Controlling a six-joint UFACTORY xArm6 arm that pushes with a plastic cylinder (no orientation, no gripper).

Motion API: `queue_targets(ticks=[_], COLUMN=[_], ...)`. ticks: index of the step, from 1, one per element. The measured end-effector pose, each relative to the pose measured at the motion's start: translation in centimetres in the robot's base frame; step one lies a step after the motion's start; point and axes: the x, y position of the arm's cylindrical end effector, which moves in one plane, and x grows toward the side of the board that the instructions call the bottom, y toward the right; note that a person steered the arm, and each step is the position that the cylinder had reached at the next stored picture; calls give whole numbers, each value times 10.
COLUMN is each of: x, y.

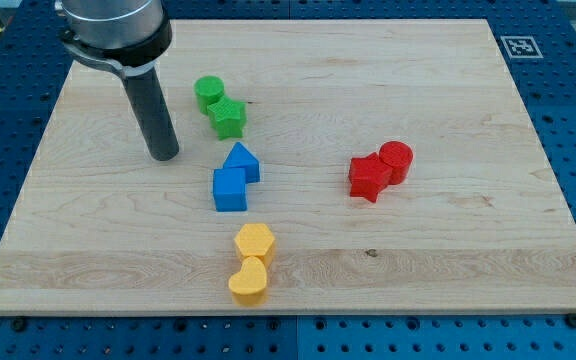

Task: Slide the blue cube along with the blue triangle to the center

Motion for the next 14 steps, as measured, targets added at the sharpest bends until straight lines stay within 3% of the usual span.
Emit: queue_targets(ticks=[2,4,6,8,14], x=[20,103,121,105,-46], y=[0,8,52,65,86])
